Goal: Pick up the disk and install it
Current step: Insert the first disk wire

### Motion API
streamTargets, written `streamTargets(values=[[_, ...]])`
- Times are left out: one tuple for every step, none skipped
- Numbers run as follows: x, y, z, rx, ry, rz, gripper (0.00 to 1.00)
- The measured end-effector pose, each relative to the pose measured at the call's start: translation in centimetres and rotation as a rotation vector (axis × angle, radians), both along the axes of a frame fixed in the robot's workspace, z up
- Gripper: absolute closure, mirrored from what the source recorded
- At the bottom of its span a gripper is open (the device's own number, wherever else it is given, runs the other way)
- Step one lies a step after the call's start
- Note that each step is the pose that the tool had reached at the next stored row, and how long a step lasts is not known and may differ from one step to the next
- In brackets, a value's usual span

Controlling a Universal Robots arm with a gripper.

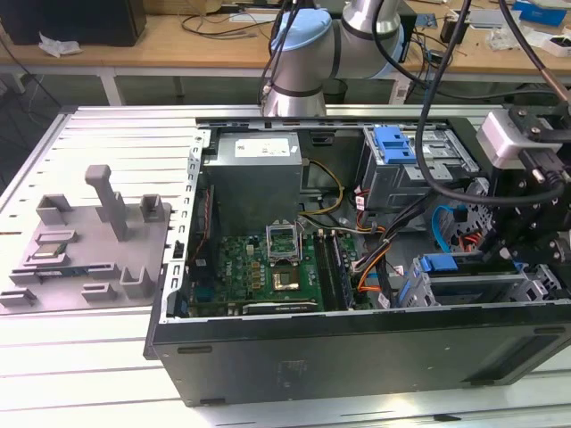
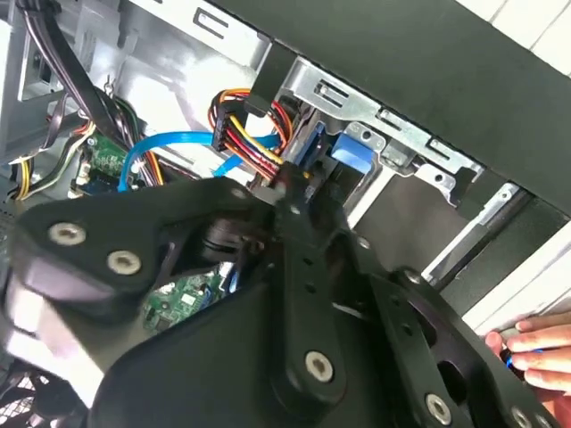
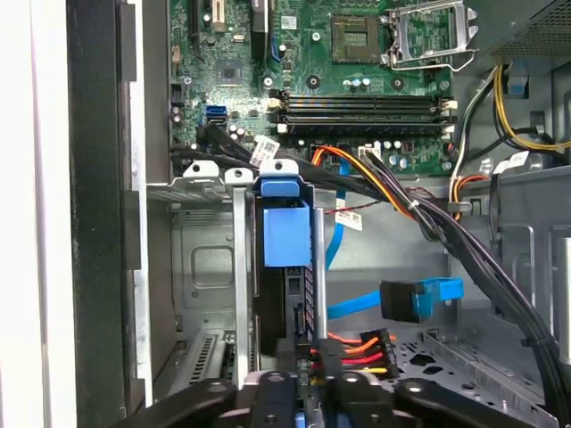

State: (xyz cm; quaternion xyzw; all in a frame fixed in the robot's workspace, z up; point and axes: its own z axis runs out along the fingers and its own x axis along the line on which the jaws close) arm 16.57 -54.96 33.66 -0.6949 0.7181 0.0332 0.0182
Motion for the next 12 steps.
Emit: streamTargets(values=[[0.0, 0.00, 0.03, -0.0005, -0.0001, 0.000, 0.70], [0.0, 0.00, 0.03, -0.0005, 0.0000, 0.000, 0.64], [0.0, 0.00, 0.03, -0.0006, 0.0000, 0.000, 0.58], [0.0, 0.00, 0.03, -0.0006, 0.0000, 0.000, 0.58], [0.0, 0.00, 0.14, -0.0008, -0.0001, 0.000, 0.52], [0.0, 0.01, 0.72, -0.0006, -0.0001, 0.000, 0.52], [0.0, 0.03, 1.27, -0.0009, -0.0001, 0.000, 0.52], [0.0, 0.05, 1.85, -0.0015, -0.0001, 0.000, 0.52], [0.0, 0.07, 2.25, -0.0018, -0.0005, 0.000, 0.52], [0.0, 0.09, 2.66, -0.0019, -0.0011, 0.000, 0.52], [0.0, 0.12, 3.16, -0.0023, -0.0020, 0.000, 0.52], [0.0, 0.16, 4.00, -0.0027, -0.0039, 0.000, 0.52]])
